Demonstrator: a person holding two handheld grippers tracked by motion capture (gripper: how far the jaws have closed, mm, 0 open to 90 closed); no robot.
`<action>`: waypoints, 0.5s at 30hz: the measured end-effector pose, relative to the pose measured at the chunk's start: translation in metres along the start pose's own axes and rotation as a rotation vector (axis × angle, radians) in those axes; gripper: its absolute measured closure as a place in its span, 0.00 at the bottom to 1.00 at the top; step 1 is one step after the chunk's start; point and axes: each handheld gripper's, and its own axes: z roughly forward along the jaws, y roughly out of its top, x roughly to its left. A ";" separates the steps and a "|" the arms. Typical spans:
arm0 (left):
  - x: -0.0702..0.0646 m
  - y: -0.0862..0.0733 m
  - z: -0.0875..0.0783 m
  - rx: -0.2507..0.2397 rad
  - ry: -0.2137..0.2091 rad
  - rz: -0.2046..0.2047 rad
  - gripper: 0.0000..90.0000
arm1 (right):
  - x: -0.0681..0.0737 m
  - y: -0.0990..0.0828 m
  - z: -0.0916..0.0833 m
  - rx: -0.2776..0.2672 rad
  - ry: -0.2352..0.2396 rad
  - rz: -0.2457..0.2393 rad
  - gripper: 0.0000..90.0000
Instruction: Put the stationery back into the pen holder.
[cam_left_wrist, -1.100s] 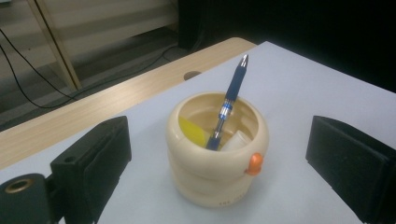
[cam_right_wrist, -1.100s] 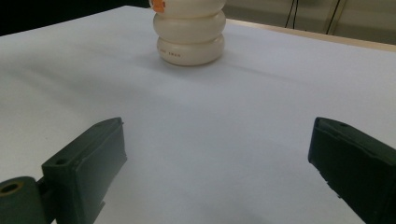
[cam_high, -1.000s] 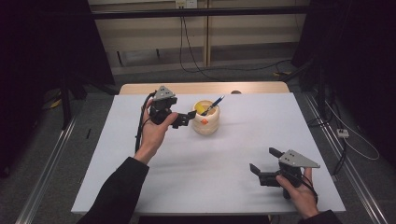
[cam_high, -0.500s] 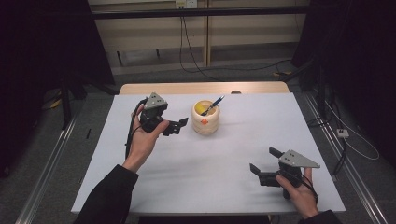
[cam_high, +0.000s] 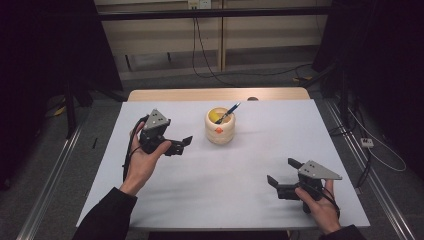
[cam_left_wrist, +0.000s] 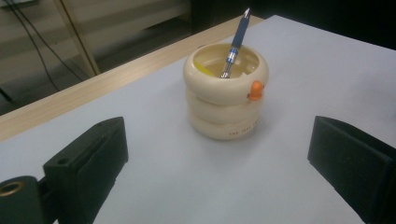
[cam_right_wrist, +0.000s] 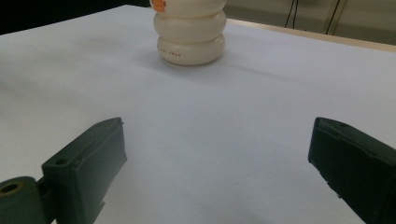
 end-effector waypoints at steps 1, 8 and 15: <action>-0.001 -0.002 -0.002 -0.005 -0.002 -0.008 0.06 | 0.000 0.000 0.000 0.000 0.000 0.000 0.05; -0.005 -0.019 -0.009 0.012 -0.002 0.000 0.06 | 0.000 0.000 0.000 -0.001 0.000 0.000 0.05; -0.004 -0.038 -0.019 0.027 0.010 -0.025 0.06 | 0.000 0.000 0.000 0.000 0.002 0.000 0.05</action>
